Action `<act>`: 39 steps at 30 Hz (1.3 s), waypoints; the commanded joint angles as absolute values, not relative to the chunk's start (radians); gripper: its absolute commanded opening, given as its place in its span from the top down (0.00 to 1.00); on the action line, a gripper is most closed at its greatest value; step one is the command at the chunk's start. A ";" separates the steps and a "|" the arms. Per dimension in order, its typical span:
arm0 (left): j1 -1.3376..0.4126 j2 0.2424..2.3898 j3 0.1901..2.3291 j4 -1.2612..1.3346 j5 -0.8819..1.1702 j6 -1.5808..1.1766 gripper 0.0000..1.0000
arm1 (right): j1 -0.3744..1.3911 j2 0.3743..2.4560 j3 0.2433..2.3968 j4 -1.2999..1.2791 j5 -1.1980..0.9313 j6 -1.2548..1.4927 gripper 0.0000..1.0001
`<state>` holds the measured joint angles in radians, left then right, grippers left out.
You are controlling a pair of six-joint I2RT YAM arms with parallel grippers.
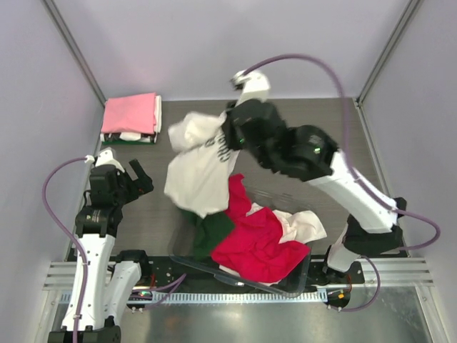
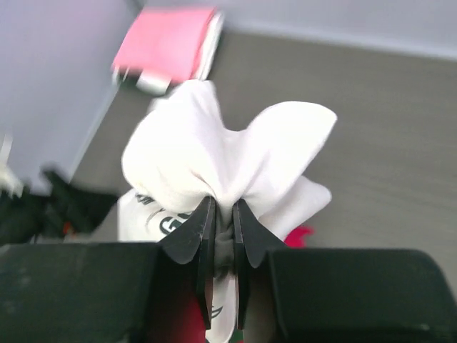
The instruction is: Fold and stack the t-shirts
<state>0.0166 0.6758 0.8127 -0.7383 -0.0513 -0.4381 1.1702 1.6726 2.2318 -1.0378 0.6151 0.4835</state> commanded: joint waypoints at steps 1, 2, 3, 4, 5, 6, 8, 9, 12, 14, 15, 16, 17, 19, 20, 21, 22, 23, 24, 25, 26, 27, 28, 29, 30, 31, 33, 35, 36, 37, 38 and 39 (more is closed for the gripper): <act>0.014 0.666 0.819 -0.721 -0.043 -0.431 0.00 | 1.054 1.549 2.350 -1.008 0.860 0.359 0.99; 0.014 0.666 0.819 -0.721 -0.043 -0.431 0.00 | 1.033 1.531 2.347 -0.991 0.902 0.344 0.99; 0.014 0.666 0.819 -0.721 -0.043 -0.431 0.00 | 1.008 1.488 2.335 -0.944 0.926 0.319 0.99; 0.014 0.666 0.819 -0.721 -0.044 -0.431 0.00 | 0.974 1.470 2.294 -0.912 0.960 0.293 0.99; 0.014 0.666 0.819 -0.721 -0.044 -0.431 0.00 | 0.954 1.450 2.267 -0.882 1.041 0.238 0.99; 0.014 0.664 0.819 -0.722 -0.044 -0.431 0.00 | 0.934 1.433 2.232 -0.826 1.078 0.212 0.99; 0.014 0.667 0.819 -0.721 -0.044 -0.431 0.00 | 0.828 1.396 2.114 -0.787 1.143 0.172 0.99; 0.014 0.666 0.819 -0.721 -0.046 -0.431 0.00 | 0.784 1.391 2.071 -0.788 1.137 0.172 0.99; 0.012 0.664 0.819 -0.722 -0.051 -0.433 0.00 | 0.596 1.376 1.886 -0.912 0.882 0.326 0.18; 0.012 0.664 0.818 -0.723 -0.051 -0.433 0.00 | 0.508 1.406 1.780 -1.009 0.735 0.429 0.00; 0.011 0.663 0.818 -0.723 -0.051 -0.433 0.00 | 0.455 1.408 1.732 -1.056 0.679 0.504 0.00; 0.011 0.664 0.818 -0.723 -0.049 -0.433 0.00 | 0.443 1.404 1.626 -1.054 0.585 0.518 0.00; 0.011 0.667 0.818 -0.723 -0.049 -0.433 0.00 | 0.440 1.364 1.570 -1.039 0.543 0.537 0.00; 0.009 0.667 0.819 -0.721 -0.046 -0.431 0.00 | 0.440 1.304 1.408 -0.942 0.353 0.554 0.00; 0.009 0.667 0.819 -0.721 -0.045 -0.431 0.00 | 0.440 1.274 1.358 -0.898 0.271 0.551 0.00; 0.009 0.667 0.819 -0.721 -0.043 -0.431 0.00 | 0.442 1.223 1.314 -0.823 0.199 0.549 0.00; 0.009 0.667 0.819 -0.721 -0.040 -0.430 0.00 | 0.448 1.206 1.237 -0.799 0.123 0.558 0.00; 0.008 0.666 0.821 -0.719 -0.016 -0.426 0.00 | 0.452 1.197 1.211 -0.790 0.044 0.561 0.00; 0.011 0.660 0.821 -0.709 -0.005 -0.422 0.00 | 0.462 1.178 1.186 -0.788 0.020 0.564 0.00; 0.009 0.655 0.816 -0.698 0.049 -0.407 0.00 | 0.485 1.171 1.137 -0.790 0.012 0.568 0.00; 0.009 0.649 0.812 -0.684 0.087 -0.399 0.00 | 0.495 1.163 1.114 -0.790 -0.029 0.574 0.00; -0.030 0.650 0.805 -0.648 0.194 -0.397 0.00 | 0.503 1.154 1.092 -0.787 -0.044 0.572 0.01; -0.035 0.664 0.792 -0.631 0.249 -0.400 0.00 | 0.509 1.149 1.054 -0.785 -0.060 0.572 0.00; -0.044 0.681 0.792 -0.618 0.291 -0.406 0.00 | 0.523 1.147 1.037 -0.784 -0.078 0.565 0.00; -0.078 0.705 0.798 -0.621 0.308 -0.410 0.00 | 0.529 1.147 1.022 -0.784 -0.080 0.560 0.00; -0.098 0.738 0.801 -0.624 0.298 -0.407 0.00 | 0.534 1.157 0.991 -0.784 -0.078 0.554 0.00; -0.127 0.756 0.811 -0.640 0.279 -0.400 0.00 | 0.546 1.172 0.962 -0.790 -0.078 0.534 0.00; -0.129 0.753 0.808 -0.640 0.272 -0.402 0.00 | 0.558 1.198 0.931 -0.793 -0.080 0.519 0.00; -0.130 0.746 0.807 -0.640 0.264 -0.403 0.00 | 0.580 1.204 0.924 -0.795 -0.055 0.497 0.00; -0.130 0.735 0.804 -0.638 0.253 -0.405 0.00 | 0.592 1.209 0.917 -0.802 -0.031 0.492 0.00; -0.132 0.730 0.802 -0.638 0.252 -0.405 0.00 | 0.607 1.221 0.919 -0.814 -0.005 0.492 0.00; -0.133 0.727 0.801 -0.638 0.247 -0.406 0.00 | 0.624 1.227 0.920 -0.842 0.061 0.495 0.00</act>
<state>-0.1276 0.7597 0.7971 -0.6720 0.2287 -0.4152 0.5835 1.2232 0.9123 -0.8196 -0.0200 0.5236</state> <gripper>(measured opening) 0.996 0.996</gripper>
